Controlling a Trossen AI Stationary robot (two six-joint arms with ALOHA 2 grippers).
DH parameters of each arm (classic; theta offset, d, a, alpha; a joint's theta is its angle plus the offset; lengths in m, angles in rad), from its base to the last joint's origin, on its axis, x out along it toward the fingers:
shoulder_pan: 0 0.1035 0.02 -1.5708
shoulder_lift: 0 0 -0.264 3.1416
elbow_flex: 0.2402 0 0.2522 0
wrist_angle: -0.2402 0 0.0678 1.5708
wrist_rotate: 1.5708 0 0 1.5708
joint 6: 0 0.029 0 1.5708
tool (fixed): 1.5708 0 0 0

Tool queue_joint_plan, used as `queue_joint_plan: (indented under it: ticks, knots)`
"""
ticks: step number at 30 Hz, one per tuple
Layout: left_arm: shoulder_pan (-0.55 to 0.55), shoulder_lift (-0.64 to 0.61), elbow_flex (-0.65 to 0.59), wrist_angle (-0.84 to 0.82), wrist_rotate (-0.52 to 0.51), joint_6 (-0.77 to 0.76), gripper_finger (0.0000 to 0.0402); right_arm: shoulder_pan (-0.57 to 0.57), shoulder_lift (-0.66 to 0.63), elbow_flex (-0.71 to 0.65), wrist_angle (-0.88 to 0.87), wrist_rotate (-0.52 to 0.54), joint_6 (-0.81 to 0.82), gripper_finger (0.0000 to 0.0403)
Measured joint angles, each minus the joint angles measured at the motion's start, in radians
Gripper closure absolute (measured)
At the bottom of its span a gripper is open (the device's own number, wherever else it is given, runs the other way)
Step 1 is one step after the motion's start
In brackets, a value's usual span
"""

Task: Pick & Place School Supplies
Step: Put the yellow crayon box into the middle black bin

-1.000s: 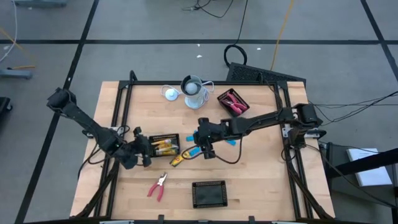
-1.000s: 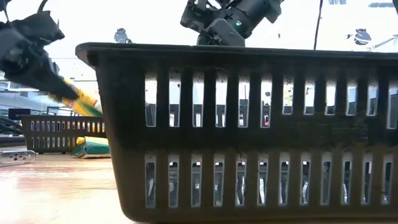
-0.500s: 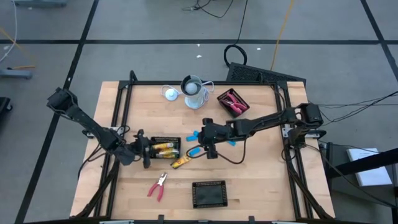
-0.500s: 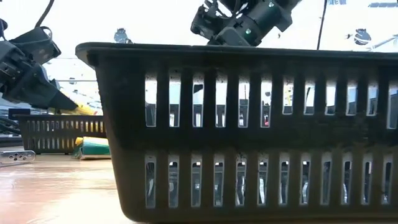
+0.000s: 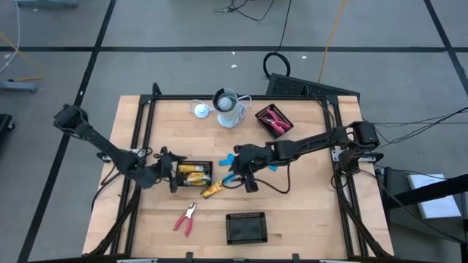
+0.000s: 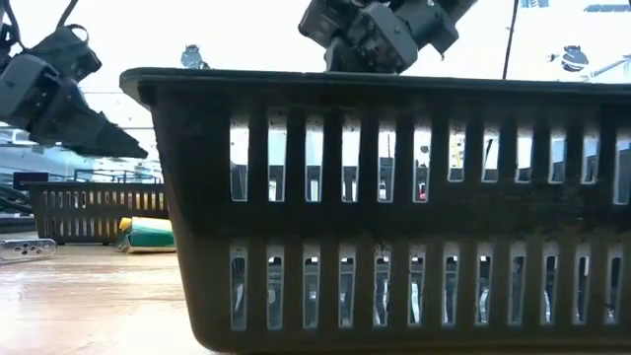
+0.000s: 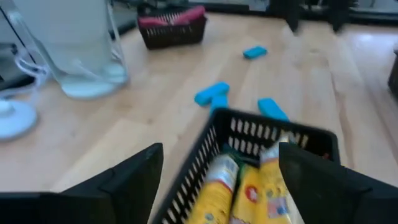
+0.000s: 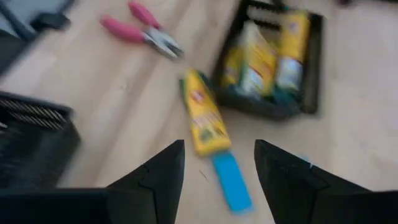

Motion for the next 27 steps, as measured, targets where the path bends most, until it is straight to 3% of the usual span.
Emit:
queue_joint_plan:
  ticks: [10,19,27]
  knots:
    - [0.084,-0.149,0.000,0.014,0.030,0.137,0.0076,0.009,0.131,0.016,0.108,-0.041,0.031,0.0183]
    - [0.161,-0.151,0.000,0.129,0.098,0.234,0.0076,0.020,0.269,0.135,0.096,-0.041,-0.012,0.0151]
    - [0.210,-0.150,0.000,0.199,0.148,0.287,0.0076,0.018,0.297,0.158,0.064,-0.039,-0.023,0.0149]
